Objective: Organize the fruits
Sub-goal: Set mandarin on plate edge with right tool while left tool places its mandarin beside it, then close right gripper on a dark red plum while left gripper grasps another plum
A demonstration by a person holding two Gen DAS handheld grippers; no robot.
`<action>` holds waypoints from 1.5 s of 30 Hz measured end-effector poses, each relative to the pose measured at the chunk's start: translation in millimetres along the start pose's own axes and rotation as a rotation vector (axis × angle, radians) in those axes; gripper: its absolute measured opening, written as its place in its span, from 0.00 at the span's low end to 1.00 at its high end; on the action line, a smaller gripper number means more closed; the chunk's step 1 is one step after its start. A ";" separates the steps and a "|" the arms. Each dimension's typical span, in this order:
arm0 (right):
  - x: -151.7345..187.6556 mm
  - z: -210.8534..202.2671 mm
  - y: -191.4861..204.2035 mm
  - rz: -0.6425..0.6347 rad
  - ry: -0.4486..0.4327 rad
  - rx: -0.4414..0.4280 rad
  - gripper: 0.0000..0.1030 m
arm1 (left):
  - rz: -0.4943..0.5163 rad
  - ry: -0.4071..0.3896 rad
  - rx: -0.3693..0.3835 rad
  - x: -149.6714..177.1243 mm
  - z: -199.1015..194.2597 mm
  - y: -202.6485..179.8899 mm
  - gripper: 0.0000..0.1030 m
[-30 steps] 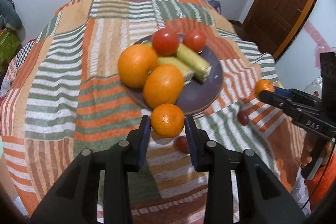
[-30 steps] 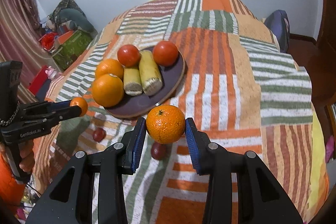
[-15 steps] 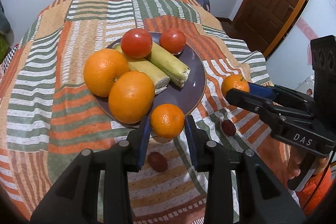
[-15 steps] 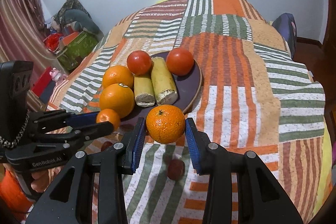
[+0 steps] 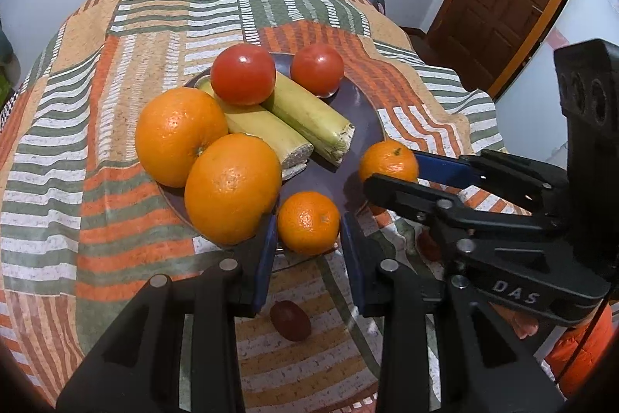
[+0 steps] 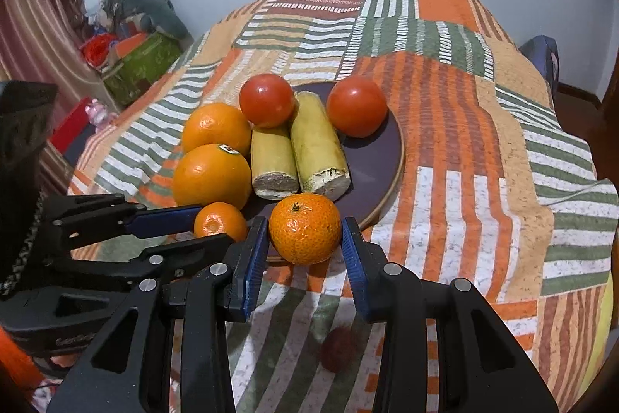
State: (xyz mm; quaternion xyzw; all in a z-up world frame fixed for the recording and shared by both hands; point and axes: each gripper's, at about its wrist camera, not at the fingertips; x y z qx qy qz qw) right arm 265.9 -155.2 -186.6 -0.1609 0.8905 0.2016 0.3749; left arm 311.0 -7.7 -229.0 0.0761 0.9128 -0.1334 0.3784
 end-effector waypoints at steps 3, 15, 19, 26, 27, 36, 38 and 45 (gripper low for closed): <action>0.7 4.8 -1.0 0.005 0.014 -0.003 0.34 | -0.004 -0.002 0.004 0.4 1.0 1.0 0.33; 0.0 11.3 -2.8 0.014 0.048 -0.005 0.36 | -0.038 0.013 0.024 -1.6 1.6 4.8 0.36; -0.3 2.9 -2.4 0.006 0.031 0.002 0.39 | -0.040 0.004 0.013 -1.4 -4.5 4.3 0.39; -1.4 -24.4 -3.4 -0.015 -0.017 0.030 0.39 | -0.008 -0.031 -0.026 -1.5 -30.2 -0.6 0.40; -0.9 -28.7 -4.1 -0.016 -0.022 0.033 0.39 | -0.008 -0.033 -0.028 -0.8 -33.4 -0.8 0.40; 16.7 -51.5 -9.3 -0.042 -0.008 0.062 0.39 | 0.016 0.032 -0.053 22.3 -44.6 2.7 0.41; 22.7 -52.7 -11.3 -0.045 0.006 0.064 0.39 | 0.028 0.060 -0.061 29.6 -41.5 4.3 0.41; 43.1 -44.5 -18.1 -0.016 0.069 0.047 0.39 | 0.011 0.109 -0.048 45.6 -30.2 7.3 0.40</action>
Point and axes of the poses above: each gripper's, at about its wrist camera, not at the fingertips, and z roughly the way its jaws point, y to its left, x to its underside, and after that the axes turned 13 degrees about -y, right-handed
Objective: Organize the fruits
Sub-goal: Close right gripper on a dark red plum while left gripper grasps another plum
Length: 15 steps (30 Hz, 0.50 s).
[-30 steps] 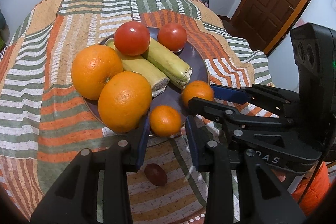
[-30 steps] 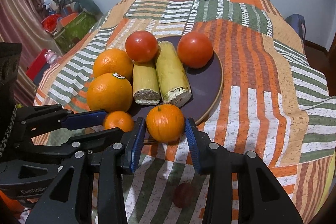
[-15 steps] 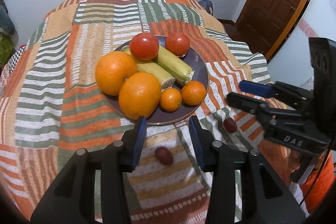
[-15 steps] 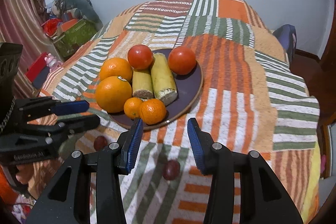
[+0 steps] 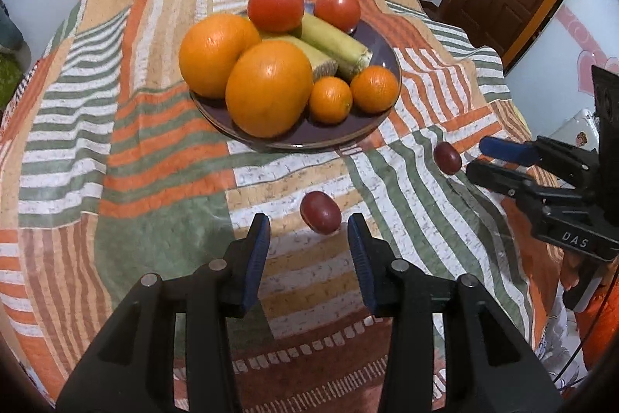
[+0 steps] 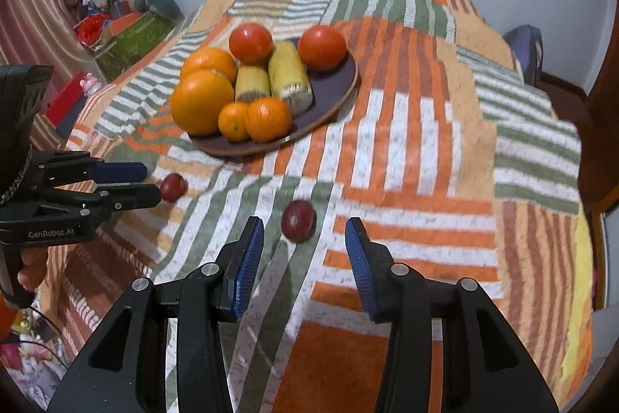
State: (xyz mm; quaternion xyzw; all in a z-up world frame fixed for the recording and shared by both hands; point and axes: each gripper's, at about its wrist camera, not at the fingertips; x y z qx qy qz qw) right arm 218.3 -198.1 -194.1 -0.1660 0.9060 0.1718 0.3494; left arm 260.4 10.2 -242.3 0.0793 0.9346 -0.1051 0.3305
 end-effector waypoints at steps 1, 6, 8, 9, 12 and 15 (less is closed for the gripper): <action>0.7 1.7 0.2 0.006 0.007 -0.009 0.39 | -0.002 0.003 0.001 0.1 2.5 -1.2 0.40; 2.6 9.8 3.3 0.007 0.010 -0.006 0.34 | -0.004 0.010 0.015 -0.9 11.6 -3.4 0.40; 3.2 13.6 4.5 0.002 0.017 -0.009 0.32 | -0.005 0.011 0.018 -1.1 14.7 -3.5 0.40; 4.0 14.9 5.5 -0.003 0.019 -0.007 0.30 | -0.005 0.012 0.019 -0.8 16.0 -3.7 0.40; 5.9 17.8 7.3 -0.018 0.017 0.003 0.24 | -0.004 0.012 0.022 -0.4 18.4 -4.3 0.32; 5.2 18.0 4.8 0.001 0.012 -0.011 0.20 | -0.008 0.011 0.016 -0.9 20.7 -3.3 0.26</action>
Point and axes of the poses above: each gripper's, at about its wrist camera, not at the fingertips, and z roughly the way its jaws point, y to its left, x to its underside, and after that the axes turned 13 degrees about -y, right-handed
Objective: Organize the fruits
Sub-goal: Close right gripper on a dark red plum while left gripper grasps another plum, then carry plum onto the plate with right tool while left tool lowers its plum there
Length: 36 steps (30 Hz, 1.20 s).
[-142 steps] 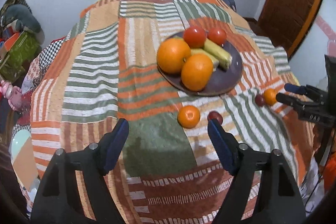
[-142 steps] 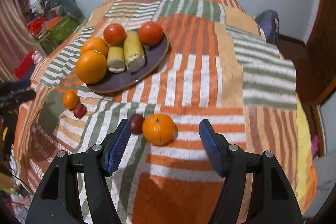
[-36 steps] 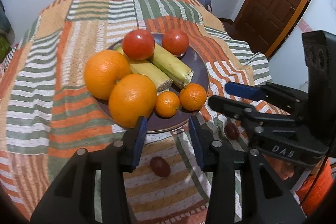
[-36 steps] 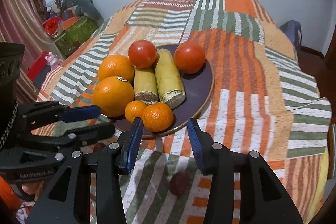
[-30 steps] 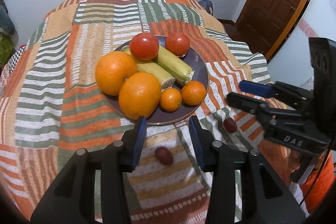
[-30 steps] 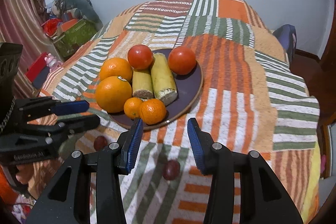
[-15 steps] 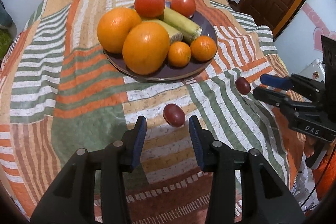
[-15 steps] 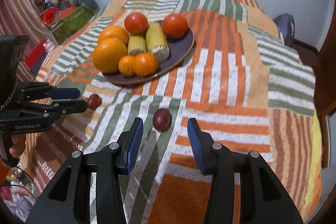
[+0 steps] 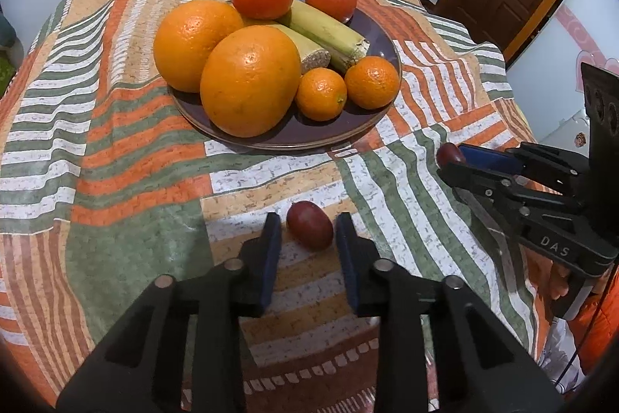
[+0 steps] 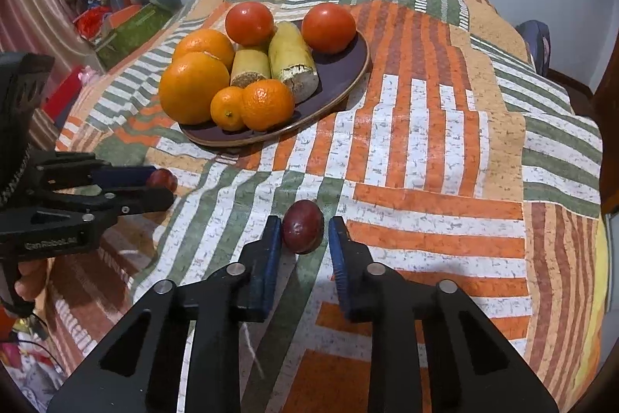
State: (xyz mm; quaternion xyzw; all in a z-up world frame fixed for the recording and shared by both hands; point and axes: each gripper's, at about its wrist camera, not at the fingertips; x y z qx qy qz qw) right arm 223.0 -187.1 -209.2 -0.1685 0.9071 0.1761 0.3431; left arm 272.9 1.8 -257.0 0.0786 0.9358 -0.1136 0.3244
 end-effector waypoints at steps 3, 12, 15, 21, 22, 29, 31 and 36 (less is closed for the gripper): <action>-0.5 -0.2 0.8 -0.002 -0.005 -0.005 0.18 | -0.021 0.002 0.010 -0.5 0.5 2.7 0.23; -9.3 -14.2 3.4 -0.007 -0.054 -0.002 0.18 | -0.008 -0.028 -0.002 -4.6 -15.4 -0.5 0.22; -14.8 -19.5 4.7 -0.018 -0.078 0.005 0.18 | -0.006 -0.055 0.001 -11.1 -24.6 -1.3 0.22; -30.9 -24.5 9.1 -0.038 -0.124 0.004 0.18 | 0.001 -0.121 0.003 -32.2 -39.1 -4.9 0.22; -34.0 -24.4 10.0 -0.041 -0.132 0.003 0.18 | 0.002 -0.130 0.005 -36.1 -40.5 -5.6 0.22; -55.8 -21.8 14.0 -0.057 -0.185 -0.002 0.18 | 0.011 -0.175 0.013 -60.9 -39.7 -14.5 0.22; -59.2 -19.4 15.7 -0.060 -0.195 -0.002 0.18 | 0.010 -0.183 0.015 -66.6 -36.5 -17.9 0.22; -65.5 -7.3 12.8 -0.071 -0.198 0.008 0.18 | 0.005 -0.188 0.030 -78.1 -25.0 -24.1 0.22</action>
Point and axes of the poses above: each gripper's, at about its wrist camera, not at the fingertips, and z roughly the way its jaws point, y to its left, x to its underside, and after that the axes turned 13 degrees about -y, right-handed
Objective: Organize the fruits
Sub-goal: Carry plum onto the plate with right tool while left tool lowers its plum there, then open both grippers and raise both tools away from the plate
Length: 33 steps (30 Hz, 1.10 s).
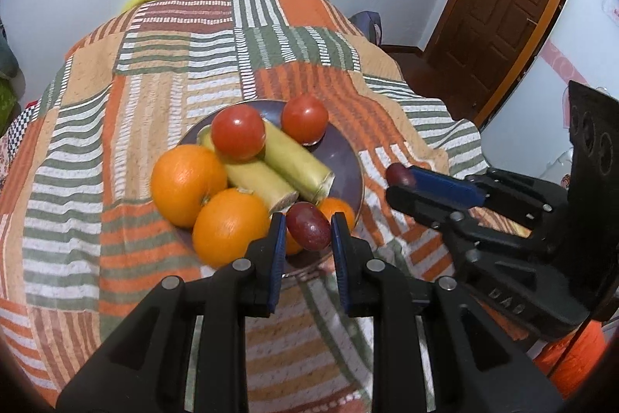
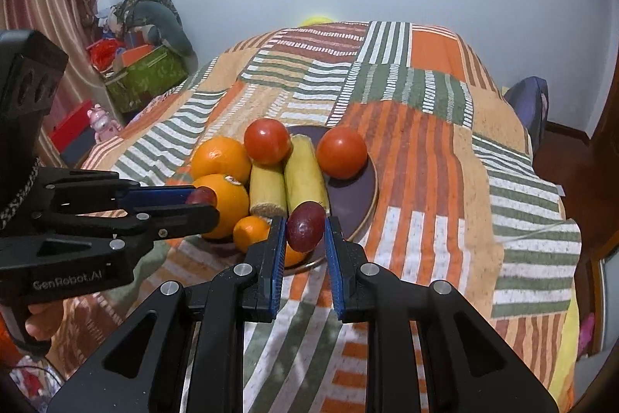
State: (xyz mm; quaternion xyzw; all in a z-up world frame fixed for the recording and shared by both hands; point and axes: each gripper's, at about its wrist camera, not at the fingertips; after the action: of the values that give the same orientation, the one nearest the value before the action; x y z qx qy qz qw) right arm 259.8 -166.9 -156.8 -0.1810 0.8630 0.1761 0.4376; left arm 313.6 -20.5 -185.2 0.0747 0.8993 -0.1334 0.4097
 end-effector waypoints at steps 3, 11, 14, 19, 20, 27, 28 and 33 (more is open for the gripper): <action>0.9 9.9 -7.0 0.000 0.014 0.014 0.18 | 0.001 0.003 0.002 -1.8 10.3 -4.0 0.22; 6.3 29.4 -18.8 0.021 0.055 0.006 0.18 | 0.001 0.015 -0.022 -4.3 35.6 -4.3 0.22; 10.0 36.5 -19.0 0.015 0.073 0.003 0.18 | 0.002 0.022 -0.032 -1.0 41.1 -3.8 0.22; 13.5 44.4 -21.0 0.034 0.090 -0.011 0.18 | 0.002 0.025 -0.040 1.2 47.1 -2.9 0.22; 13.9 45.7 -22.0 0.041 0.090 -0.016 0.18 | 0.001 0.024 -0.042 1.3 47.9 -2.6 0.22; 14.5 50.8 -24.4 0.060 0.099 -0.020 0.18 | 0.000 0.031 -0.057 3.3 50.0 -1.7 0.28; 14.2 51.0 -25.2 0.061 0.101 -0.021 0.18 | -0.001 0.028 -0.057 3.3 49.3 -1.3 0.29; 10.9 45.0 -26.4 0.058 0.093 -0.011 0.21 | 0.004 0.017 -0.055 2.5 42.7 -3.2 0.32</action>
State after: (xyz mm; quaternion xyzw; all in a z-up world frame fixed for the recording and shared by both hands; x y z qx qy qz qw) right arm 297.2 -170.9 -194.6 -0.1662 0.8862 0.1849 0.3909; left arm 341.8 -36.4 -213.4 0.0663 0.9059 -0.1070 0.4043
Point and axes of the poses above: each gripper's, at about its wrist camera, not at the fingertips, and z roughly the way its jaws point, y to its left, x to its underside, and after that the axes turned 13 degrees about -y, right-handed
